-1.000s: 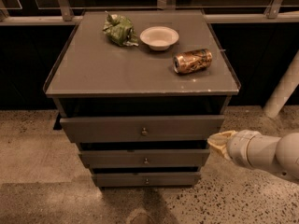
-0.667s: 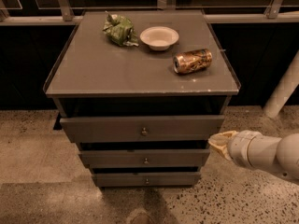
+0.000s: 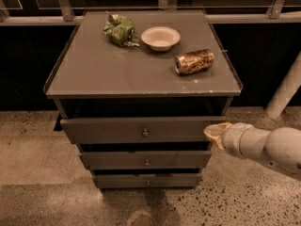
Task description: Open top drawer
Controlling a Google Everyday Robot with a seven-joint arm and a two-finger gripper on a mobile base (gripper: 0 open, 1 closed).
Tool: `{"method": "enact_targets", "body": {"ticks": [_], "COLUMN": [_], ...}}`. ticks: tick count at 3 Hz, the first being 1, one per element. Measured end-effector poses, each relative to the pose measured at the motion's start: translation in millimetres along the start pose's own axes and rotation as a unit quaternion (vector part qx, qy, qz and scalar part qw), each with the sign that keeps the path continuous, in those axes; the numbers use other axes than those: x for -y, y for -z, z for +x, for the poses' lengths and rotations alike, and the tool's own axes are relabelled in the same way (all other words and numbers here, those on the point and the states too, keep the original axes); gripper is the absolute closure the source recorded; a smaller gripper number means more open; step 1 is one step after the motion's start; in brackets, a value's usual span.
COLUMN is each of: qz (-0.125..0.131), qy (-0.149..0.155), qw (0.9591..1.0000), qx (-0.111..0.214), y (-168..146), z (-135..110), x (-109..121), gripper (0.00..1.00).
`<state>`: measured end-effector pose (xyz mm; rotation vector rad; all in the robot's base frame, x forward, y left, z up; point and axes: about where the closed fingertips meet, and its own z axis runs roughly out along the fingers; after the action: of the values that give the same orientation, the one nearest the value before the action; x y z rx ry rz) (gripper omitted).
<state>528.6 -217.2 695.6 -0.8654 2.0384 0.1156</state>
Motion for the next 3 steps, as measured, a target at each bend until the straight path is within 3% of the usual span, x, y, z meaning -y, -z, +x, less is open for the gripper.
{"method": "enact_targets", "body": {"ticks": [1, 3], "qz": [0.001, 0.009], "qy": [0.007, 0.018], "qw": [0.9996, 0.9988], "qx": [0.027, 0.045], "y": [-36.2, -53.7], "z": [-12.9, -24.2], "x": [22.0, 37.9], "gripper": [1.00, 1.00]}}
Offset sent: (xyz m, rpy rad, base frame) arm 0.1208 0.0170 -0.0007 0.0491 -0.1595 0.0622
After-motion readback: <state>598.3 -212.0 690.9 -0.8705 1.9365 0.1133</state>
